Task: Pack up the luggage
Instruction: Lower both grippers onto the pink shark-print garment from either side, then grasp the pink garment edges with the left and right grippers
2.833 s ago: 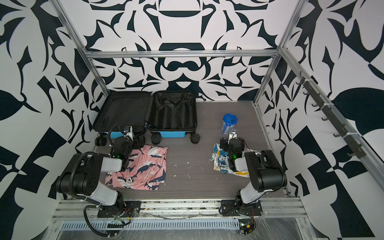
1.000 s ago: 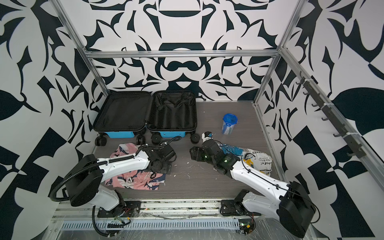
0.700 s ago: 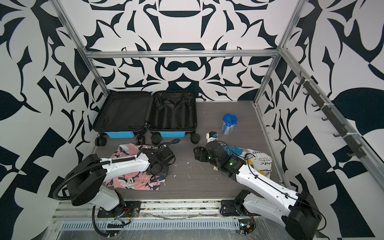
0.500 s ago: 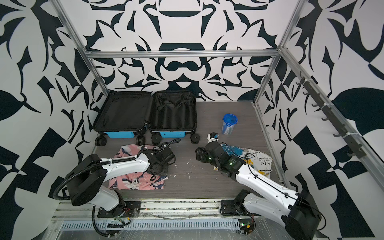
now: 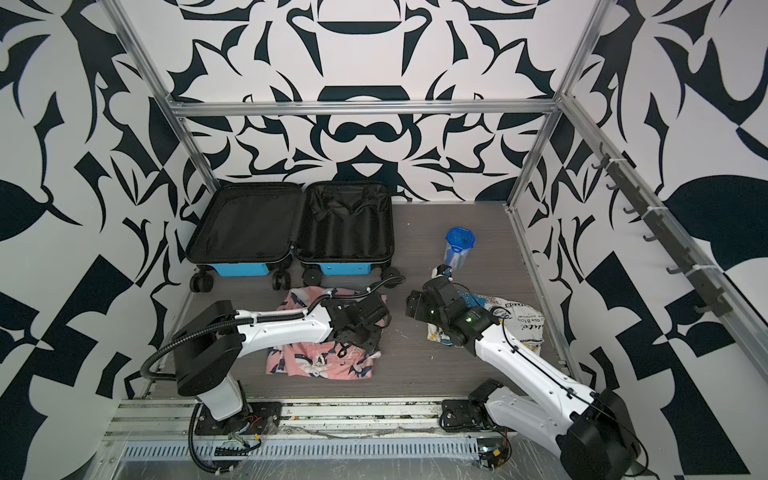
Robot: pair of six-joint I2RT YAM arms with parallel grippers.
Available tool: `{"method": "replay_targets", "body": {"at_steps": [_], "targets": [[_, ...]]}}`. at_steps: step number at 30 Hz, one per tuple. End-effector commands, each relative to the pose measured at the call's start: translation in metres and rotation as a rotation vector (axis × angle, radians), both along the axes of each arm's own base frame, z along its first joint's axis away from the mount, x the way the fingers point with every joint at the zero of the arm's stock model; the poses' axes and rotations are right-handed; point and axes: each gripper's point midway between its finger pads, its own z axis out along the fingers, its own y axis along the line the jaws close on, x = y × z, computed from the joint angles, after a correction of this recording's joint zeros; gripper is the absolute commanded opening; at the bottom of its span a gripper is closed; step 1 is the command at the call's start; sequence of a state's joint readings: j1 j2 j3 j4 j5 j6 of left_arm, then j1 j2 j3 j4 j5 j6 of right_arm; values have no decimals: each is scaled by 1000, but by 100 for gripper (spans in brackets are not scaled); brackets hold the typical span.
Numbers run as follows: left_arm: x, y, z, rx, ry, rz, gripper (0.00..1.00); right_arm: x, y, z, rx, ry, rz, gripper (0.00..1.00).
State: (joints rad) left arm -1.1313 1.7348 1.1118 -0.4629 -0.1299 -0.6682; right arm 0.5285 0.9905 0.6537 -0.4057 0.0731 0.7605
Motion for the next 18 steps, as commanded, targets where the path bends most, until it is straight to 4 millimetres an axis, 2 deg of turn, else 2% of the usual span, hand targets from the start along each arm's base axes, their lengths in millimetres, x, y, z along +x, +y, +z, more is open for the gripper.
{"method": "replay_targets", "body": {"at_steps": [1,3,5,6,9,12,18], "targets": [[-6,-25,28,-80,-48,-62,78,4,-1,17,62,-5,28,87],[-6,-23,42,-99,-84,-65,83,6,0,19,76,-4,35,87],[-4,-11,55,-109,-123,-43,84,7,5,20,96,-5,58,86],[-3,-1,62,-112,-149,-27,84,7,7,19,97,2,67,84],[2,34,80,-116,-233,34,96,6,23,14,151,33,117,81],[7,77,86,-147,-256,124,100,1,42,4,162,69,158,81],[13,176,58,-153,-174,428,99,-13,78,-19,156,134,227,82]]}}
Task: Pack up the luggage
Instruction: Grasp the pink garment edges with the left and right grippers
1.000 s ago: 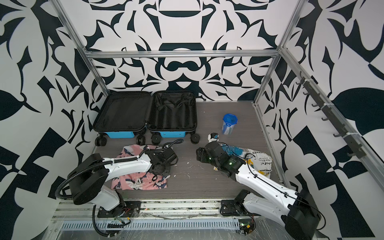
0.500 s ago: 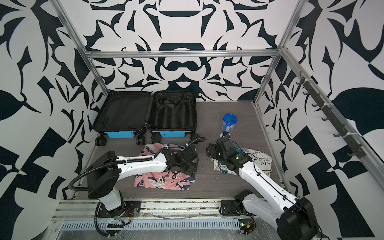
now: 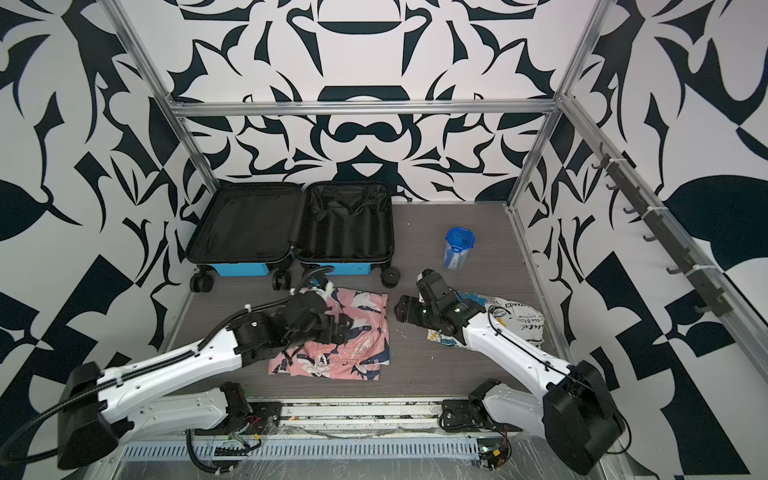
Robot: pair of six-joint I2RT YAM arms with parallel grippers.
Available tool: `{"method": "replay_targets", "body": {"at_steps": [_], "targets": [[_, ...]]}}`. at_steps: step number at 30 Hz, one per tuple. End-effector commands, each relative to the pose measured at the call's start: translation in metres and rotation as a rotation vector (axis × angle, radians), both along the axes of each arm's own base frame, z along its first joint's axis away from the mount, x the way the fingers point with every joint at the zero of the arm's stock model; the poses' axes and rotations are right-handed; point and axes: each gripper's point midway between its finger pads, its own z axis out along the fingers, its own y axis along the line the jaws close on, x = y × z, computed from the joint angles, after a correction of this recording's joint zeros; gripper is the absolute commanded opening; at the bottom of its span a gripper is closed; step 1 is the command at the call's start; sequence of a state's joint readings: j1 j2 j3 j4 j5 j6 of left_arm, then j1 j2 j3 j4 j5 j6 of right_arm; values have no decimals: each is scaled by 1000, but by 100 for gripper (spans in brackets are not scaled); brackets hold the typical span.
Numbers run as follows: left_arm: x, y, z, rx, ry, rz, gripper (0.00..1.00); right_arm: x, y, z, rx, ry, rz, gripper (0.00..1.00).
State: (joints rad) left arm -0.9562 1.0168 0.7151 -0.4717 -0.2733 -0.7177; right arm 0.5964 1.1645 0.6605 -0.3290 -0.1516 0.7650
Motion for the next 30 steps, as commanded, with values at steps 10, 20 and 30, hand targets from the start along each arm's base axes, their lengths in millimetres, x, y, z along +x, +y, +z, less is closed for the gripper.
{"method": "replay_targets", "body": {"at_steps": [10,20,30], "targets": [[-12,124,-80,-28,238,435,100,-4,55,-16,70,40,63,84],[5,117,-93,-69,260,428,99,-12,61,-42,68,96,55,84],[12,144,-84,-6,191,564,100,-18,63,-55,87,119,43,85]]}}
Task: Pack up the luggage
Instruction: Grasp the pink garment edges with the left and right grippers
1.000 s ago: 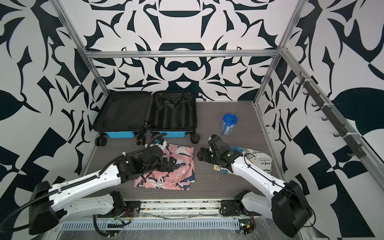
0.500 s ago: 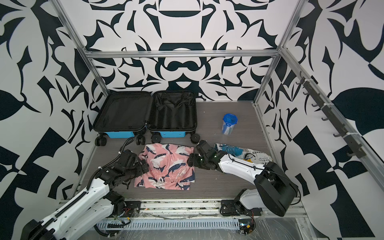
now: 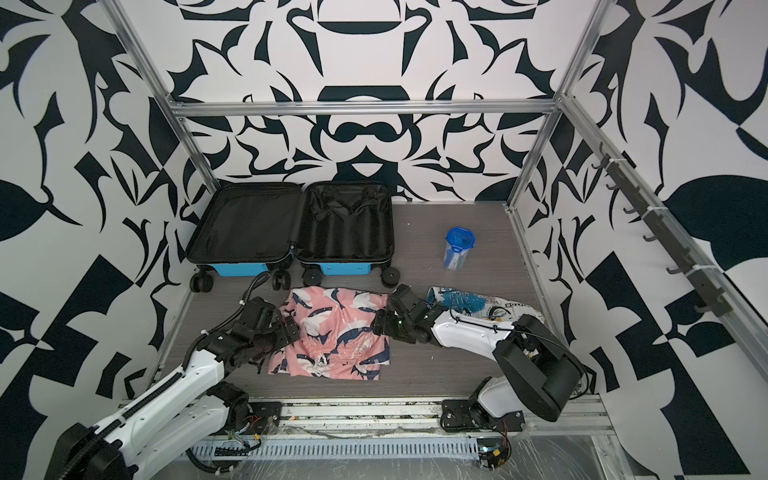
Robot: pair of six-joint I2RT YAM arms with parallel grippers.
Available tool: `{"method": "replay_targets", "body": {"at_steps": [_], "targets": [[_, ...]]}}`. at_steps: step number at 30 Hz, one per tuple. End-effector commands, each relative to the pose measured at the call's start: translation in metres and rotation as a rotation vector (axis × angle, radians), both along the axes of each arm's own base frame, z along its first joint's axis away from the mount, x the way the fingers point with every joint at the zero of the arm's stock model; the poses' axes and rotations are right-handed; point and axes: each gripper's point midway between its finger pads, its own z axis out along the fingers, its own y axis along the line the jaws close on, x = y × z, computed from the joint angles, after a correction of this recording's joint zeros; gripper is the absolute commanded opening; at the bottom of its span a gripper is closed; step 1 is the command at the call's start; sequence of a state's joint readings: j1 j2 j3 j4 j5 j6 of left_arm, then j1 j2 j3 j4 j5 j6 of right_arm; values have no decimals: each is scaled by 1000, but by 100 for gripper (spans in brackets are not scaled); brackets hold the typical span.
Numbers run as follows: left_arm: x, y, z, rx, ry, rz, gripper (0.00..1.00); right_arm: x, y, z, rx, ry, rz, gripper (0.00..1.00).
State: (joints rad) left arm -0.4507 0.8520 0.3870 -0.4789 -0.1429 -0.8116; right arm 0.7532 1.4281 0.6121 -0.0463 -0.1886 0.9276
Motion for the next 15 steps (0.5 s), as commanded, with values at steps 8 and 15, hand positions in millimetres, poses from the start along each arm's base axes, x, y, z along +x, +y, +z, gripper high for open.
{"method": "replay_targets", "body": {"at_steps": [8,15], "targets": [[14,1,3,6,-42,31,99,-5,12,-3,39,11,-4,82],[16,-9,-18,-5,63,13,99,-6,17,-10,46,22,-8,77]]}}
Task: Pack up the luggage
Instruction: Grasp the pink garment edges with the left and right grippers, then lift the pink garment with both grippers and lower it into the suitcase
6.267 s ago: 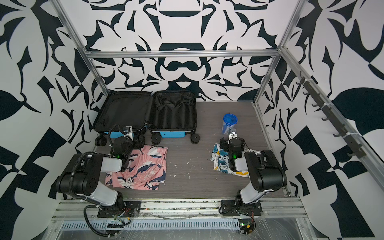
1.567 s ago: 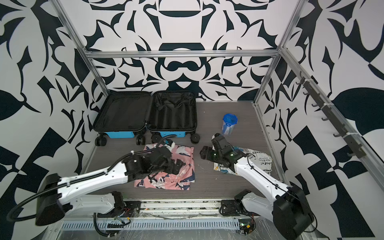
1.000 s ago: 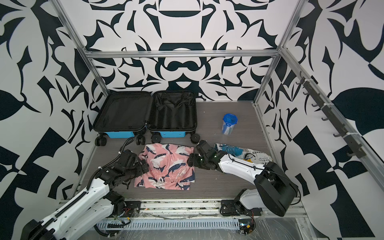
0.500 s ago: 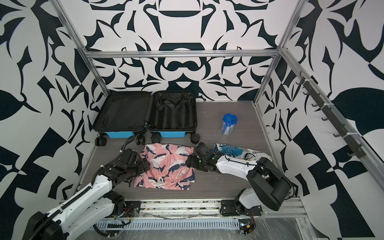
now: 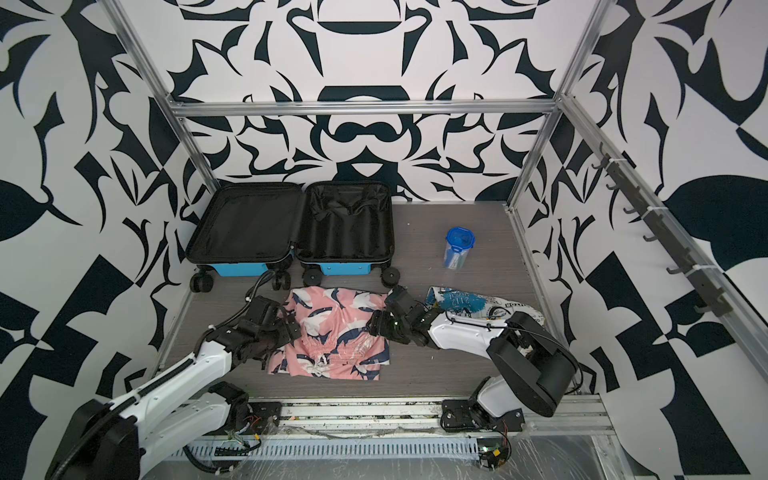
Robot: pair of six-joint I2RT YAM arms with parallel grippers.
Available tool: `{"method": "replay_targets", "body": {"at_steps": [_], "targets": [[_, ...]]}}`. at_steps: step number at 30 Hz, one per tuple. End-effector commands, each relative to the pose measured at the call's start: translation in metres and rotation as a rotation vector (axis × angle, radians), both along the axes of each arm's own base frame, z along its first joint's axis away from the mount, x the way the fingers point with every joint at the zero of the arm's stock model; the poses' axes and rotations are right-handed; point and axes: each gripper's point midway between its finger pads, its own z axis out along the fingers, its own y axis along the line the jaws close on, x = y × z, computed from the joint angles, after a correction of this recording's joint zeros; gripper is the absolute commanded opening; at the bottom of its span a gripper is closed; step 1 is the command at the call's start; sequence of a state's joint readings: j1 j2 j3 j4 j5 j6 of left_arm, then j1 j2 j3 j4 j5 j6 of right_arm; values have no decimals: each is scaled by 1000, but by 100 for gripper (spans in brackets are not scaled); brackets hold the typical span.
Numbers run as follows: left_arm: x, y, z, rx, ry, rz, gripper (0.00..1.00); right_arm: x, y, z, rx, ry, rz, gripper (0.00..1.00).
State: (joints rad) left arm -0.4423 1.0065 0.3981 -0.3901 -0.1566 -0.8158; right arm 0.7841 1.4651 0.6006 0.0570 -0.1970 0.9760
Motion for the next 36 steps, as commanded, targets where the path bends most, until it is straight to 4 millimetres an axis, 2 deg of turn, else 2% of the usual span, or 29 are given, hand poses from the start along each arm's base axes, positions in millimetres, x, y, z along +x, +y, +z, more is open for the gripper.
{"method": "replay_targets", "body": {"at_steps": [1,3,8,12,18,21,23,28,33,36], "targets": [[5,-12,-4,-48,29,-12,99,-6,0,-10,-10,31,-3,76],[7,-20,-7,-79,45,-34,93,-5,2,-11,-9,31,-3,75],[8,-46,-9,-188,60,-118,53,-2,6,-15,-15,30,1,67],[4,-63,-3,-279,45,-178,31,4,11,-14,-9,21,3,58],[2,-80,25,-374,-9,-261,2,11,24,4,36,-10,22,32],[4,-83,46,-389,-46,-284,0,13,26,19,42,-43,41,8],[5,-86,64,-402,-81,-309,0,16,27,32,45,-68,54,0],[6,-91,105,-413,-146,-367,0,19,33,74,78,-134,97,0],[16,-95,146,-406,-219,-405,0,29,35,134,91,-244,123,0],[28,-99,174,-392,-271,-426,0,42,31,168,90,-302,125,0]]}}
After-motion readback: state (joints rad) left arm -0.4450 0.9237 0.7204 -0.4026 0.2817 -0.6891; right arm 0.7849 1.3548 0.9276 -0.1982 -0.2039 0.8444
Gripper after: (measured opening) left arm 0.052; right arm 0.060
